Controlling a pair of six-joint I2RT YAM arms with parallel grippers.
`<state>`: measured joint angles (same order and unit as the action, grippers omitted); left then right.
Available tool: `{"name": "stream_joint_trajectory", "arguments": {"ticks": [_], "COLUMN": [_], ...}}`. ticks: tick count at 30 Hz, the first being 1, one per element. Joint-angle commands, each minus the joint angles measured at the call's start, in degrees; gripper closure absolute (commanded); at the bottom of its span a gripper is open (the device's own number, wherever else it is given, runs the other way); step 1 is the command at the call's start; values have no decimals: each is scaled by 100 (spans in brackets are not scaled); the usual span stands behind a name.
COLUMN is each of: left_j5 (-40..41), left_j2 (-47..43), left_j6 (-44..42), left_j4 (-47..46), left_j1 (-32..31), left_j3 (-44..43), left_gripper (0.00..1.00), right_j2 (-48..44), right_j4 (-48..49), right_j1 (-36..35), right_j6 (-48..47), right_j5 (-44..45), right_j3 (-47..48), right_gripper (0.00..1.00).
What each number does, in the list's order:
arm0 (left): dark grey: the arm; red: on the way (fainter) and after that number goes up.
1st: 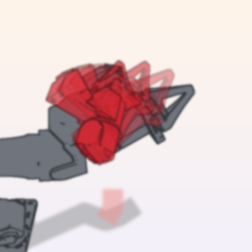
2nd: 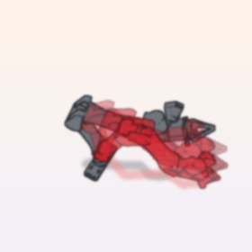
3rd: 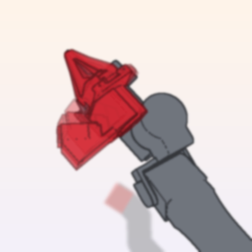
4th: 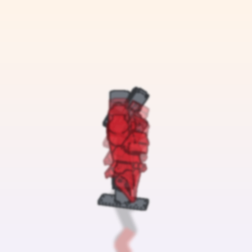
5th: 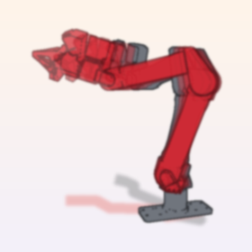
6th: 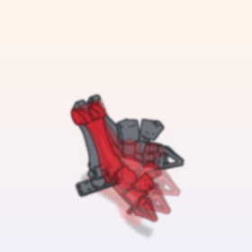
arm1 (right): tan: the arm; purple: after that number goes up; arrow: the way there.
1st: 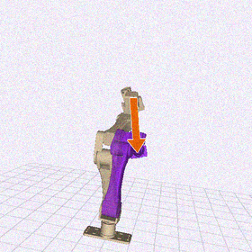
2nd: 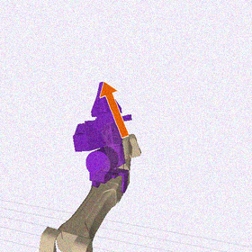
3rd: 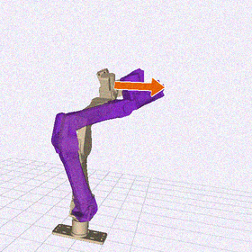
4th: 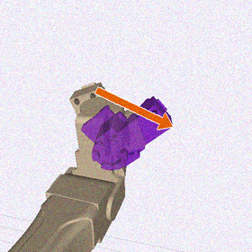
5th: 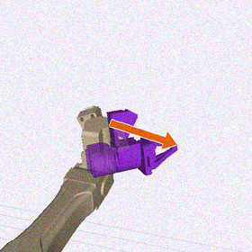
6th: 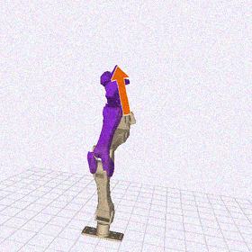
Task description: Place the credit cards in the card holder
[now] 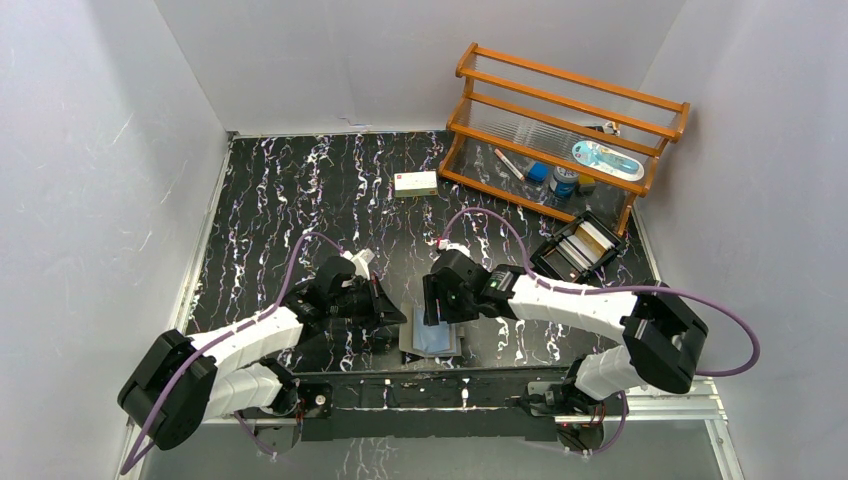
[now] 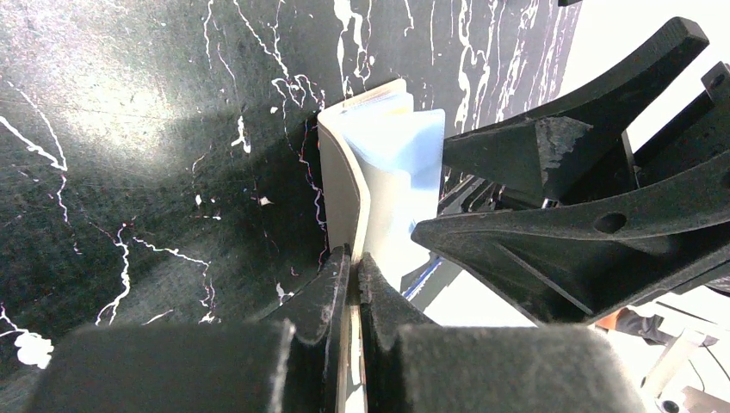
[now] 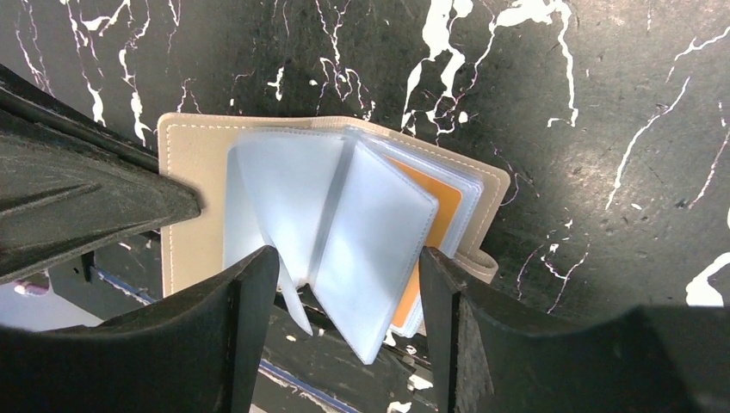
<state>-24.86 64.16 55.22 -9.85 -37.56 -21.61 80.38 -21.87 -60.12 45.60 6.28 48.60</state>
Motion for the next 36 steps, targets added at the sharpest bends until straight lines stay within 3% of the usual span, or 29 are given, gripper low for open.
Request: {"name": "stream_joint_trajectory", "arguments": {"ticks": [1, 12, 36], "left_j5": [-5, 8, 55], "left_j2": [-119, -158, -182], "left_j6": [-57, -56, -53], "left_j4": [71, 71, 45], "left_j1": [21, 21, 21], "left_j3": [-15, 7, 122], "left_gripper": [100, 100, 100], "right_j2": [-22, 468, 1488], "right_j4": [-61, -417, -1852], "right_j1": [-13, -41, -292], "right_j6": [-160, -475, -1082], "right_j5": [8, -139, 543], "right_j3": [331, 861, 2237], "right_gripper": [30, 24, 16]}}
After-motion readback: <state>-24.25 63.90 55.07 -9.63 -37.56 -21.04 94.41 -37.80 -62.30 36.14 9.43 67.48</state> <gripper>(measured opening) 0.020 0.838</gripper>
